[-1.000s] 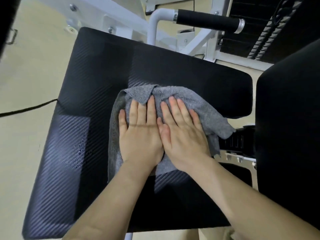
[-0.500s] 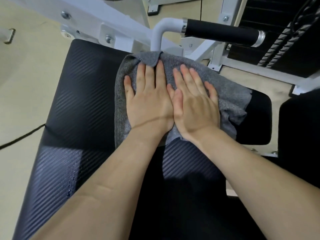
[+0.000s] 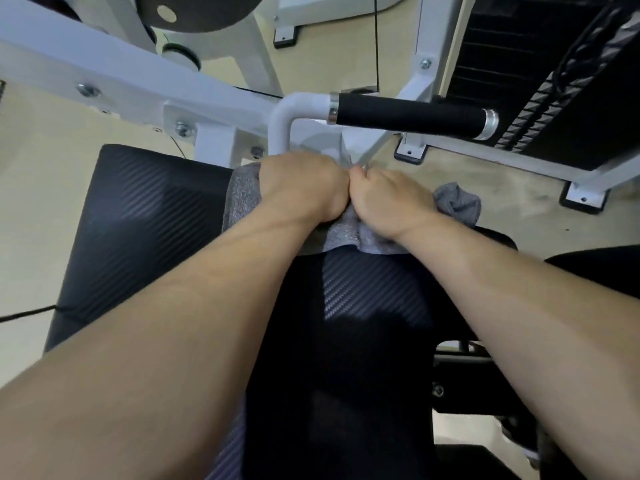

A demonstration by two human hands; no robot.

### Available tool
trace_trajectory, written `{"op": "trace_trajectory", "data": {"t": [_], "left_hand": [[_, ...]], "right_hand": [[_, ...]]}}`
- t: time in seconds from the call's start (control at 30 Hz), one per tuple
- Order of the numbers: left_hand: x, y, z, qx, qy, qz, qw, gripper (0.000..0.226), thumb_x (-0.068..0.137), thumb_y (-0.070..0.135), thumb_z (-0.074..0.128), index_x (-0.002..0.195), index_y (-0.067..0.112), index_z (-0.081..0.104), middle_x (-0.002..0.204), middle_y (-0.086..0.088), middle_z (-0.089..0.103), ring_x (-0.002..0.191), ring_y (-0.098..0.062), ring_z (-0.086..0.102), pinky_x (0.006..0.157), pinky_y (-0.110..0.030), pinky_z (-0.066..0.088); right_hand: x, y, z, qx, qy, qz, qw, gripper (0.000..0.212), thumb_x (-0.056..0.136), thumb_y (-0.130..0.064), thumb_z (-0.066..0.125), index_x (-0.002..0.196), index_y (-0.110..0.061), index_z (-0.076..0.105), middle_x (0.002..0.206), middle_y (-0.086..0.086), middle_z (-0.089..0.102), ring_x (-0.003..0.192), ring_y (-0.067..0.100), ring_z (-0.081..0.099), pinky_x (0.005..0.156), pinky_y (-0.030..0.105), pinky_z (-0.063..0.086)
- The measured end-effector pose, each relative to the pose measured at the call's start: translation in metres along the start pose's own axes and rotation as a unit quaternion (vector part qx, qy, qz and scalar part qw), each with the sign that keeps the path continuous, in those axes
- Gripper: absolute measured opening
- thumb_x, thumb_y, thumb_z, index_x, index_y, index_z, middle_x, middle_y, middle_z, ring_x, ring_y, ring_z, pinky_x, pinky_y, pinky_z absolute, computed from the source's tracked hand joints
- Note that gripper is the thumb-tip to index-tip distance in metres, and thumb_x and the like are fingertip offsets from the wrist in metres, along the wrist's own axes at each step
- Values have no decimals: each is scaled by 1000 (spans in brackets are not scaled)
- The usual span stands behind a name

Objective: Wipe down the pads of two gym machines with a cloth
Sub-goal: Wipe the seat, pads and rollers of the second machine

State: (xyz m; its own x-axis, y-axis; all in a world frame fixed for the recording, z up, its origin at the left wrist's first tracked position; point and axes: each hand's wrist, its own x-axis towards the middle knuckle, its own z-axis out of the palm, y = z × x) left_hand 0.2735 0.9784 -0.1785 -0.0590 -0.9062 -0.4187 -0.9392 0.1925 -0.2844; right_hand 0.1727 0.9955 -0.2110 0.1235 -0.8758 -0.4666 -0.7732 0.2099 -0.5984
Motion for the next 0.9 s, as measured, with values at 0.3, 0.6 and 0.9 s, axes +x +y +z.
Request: {"op": "trace_trajectory", "data": {"t": [0.3,0.6,0.9], "left_hand": [[50,53,-3,-76,-350,56,932,49,98,34,39,139,9,42,142,-12,44,120,-28,47,94,-36,38],[42,82,-8,-92,-301,73,946,47,103,29,27,145,6,32,154,-12,30,139,-28,29,111,-37,22],[-26,77,0,-71,-79,112,988,54,97,40,17,141,14,36,145,-15,41,132,-34,39,104,-53,29]], "right_hand": [[12,41,-26,96,-188,138,968,35,95,-7,30,118,-1,56,122,19,55,96,21,45,81,28,35],[7,67,-19,-29,65,155,985,35,82,-32,33,96,-20,63,109,6,63,99,30,55,89,42,44],[-73,77,7,-68,91,98,989,55,98,-40,10,148,-18,18,159,5,11,146,20,4,118,42,6]]}}
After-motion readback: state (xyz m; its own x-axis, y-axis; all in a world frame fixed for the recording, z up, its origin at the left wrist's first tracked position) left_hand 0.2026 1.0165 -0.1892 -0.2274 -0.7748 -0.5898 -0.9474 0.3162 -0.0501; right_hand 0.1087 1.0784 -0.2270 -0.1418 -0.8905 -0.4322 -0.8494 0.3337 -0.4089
